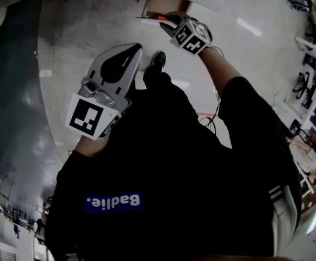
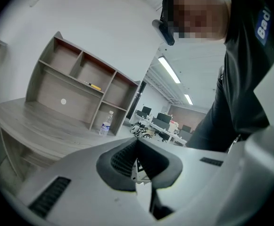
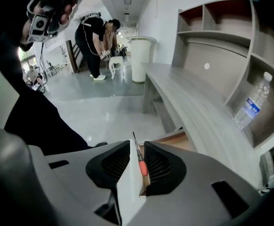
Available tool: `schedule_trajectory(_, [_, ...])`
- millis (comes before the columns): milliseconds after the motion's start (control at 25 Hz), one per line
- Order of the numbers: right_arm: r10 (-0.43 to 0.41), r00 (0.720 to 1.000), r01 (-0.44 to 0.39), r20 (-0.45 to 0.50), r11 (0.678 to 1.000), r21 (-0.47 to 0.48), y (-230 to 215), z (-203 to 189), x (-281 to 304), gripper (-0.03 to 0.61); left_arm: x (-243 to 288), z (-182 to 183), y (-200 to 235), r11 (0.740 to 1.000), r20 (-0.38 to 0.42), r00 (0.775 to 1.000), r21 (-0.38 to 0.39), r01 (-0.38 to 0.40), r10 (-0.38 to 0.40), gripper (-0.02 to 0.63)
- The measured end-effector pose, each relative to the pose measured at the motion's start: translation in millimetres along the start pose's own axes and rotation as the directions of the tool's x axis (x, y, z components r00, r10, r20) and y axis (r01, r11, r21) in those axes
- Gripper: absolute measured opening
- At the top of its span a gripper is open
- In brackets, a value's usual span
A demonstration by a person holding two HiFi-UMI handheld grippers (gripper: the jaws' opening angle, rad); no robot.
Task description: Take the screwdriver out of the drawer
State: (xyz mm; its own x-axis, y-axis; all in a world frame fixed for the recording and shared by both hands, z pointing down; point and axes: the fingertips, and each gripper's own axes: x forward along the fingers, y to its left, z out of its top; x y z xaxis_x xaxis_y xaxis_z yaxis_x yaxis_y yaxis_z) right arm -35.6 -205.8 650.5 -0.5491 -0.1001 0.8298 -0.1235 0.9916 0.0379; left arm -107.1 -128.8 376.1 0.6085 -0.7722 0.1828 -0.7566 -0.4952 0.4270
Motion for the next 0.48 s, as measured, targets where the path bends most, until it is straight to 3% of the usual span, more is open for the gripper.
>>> schedule_trajectory(480, [0.113, 0.969, -0.155, -0.220, 0.970, -0.186, -12.0, -60.5, 84.7, 0.117, 2.4, -13.8, 21.1, 0.999, -0.024, 0.998, -0.010, -0.052, 0.052, 0.002])
